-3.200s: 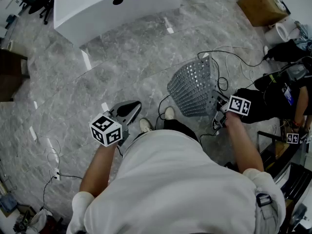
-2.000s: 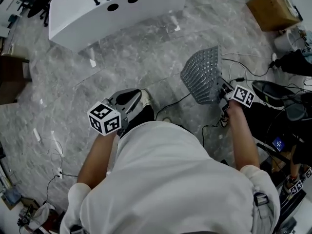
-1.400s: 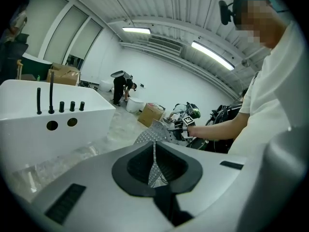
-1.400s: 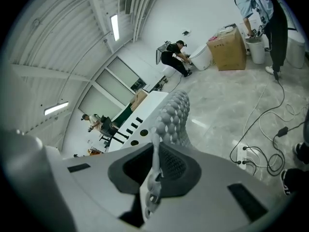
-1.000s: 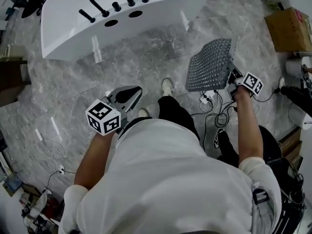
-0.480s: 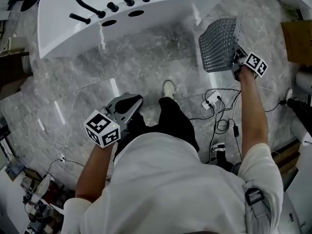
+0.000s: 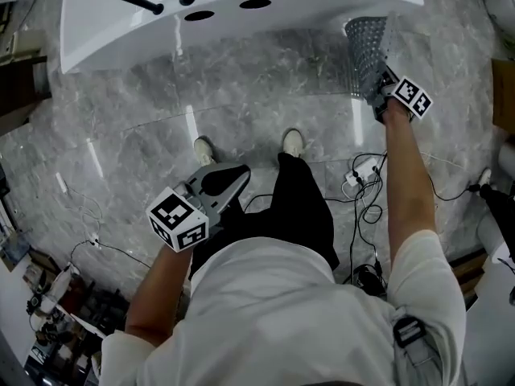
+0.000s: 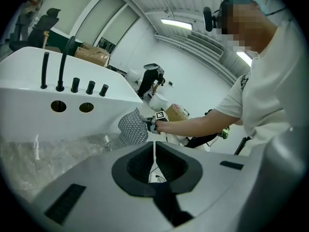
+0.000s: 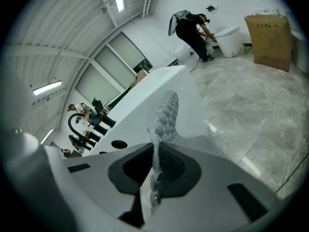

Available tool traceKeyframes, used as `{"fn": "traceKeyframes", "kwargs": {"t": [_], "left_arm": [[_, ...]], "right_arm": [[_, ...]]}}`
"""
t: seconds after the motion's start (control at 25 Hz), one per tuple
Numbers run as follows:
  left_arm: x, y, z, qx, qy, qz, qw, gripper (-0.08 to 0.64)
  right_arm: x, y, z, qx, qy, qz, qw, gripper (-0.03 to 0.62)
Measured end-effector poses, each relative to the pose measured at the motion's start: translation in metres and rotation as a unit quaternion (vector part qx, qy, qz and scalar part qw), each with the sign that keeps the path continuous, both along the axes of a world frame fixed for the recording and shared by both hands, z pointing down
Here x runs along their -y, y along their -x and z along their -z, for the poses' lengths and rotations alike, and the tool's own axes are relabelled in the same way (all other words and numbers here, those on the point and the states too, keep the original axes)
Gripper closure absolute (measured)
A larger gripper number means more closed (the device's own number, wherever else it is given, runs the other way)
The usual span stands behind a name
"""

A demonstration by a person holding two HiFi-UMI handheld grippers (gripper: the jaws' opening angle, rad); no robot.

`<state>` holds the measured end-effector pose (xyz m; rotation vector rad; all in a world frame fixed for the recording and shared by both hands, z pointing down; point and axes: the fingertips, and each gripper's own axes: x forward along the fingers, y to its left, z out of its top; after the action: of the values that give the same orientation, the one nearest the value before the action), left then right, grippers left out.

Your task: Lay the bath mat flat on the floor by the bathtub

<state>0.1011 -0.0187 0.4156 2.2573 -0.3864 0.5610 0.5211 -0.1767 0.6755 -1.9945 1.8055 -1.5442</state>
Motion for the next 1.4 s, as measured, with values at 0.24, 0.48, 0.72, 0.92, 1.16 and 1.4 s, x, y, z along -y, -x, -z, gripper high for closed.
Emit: {"fn": "traceKeyframes", "kwargs": {"t": [0.24, 0.48, 0.72, 0.92, 1.16, 1.4], "left_arm": [[0.011, 0.052, -0.028, -0.011, 0.015, 0.018, 0.9997, 0.532], [0.012, 0.119, -0.053, -0.017, 0.033, 0.043, 0.9984, 0.534], [0.016, 0.190, -0.072, -0.026, 0.041, 0.083, 0.9954, 0.532], [0.021, 0.239, -0.089, -0.032, 0.046, 0.113, 0.9920, 0.533], [0.031, 0.289, -0.109, -0.041, 0.050, 0.138, 0.9883, 0.533], [0.037, 0.340, -0.128, -0.046, 0.058, 0.164, 0.9837, 0.532]], "right_arm": [[0.029, 0.109, -0.058, 0.003, 0.033, 0.050, 0.998, 0.549], [0.053, 0.223, -0.103, 0.004, 0.061, 0.088, 0.994, 0.549], [0.073, 0.338, -0.141, 0.003, 0.079, 0.135, 0.988, 0.548], [0.090, 0.430, -0.168, 0.007, 0.087, 0.181, 0.980, 0.546], [0.108, 0.525, -0.200, 0.003, 0.100, 0.229, 0.968, 0.543], [0.114, 0.599, -0.226, -0.007, 0.114, 0.270, 0.956, 0.538]]}}
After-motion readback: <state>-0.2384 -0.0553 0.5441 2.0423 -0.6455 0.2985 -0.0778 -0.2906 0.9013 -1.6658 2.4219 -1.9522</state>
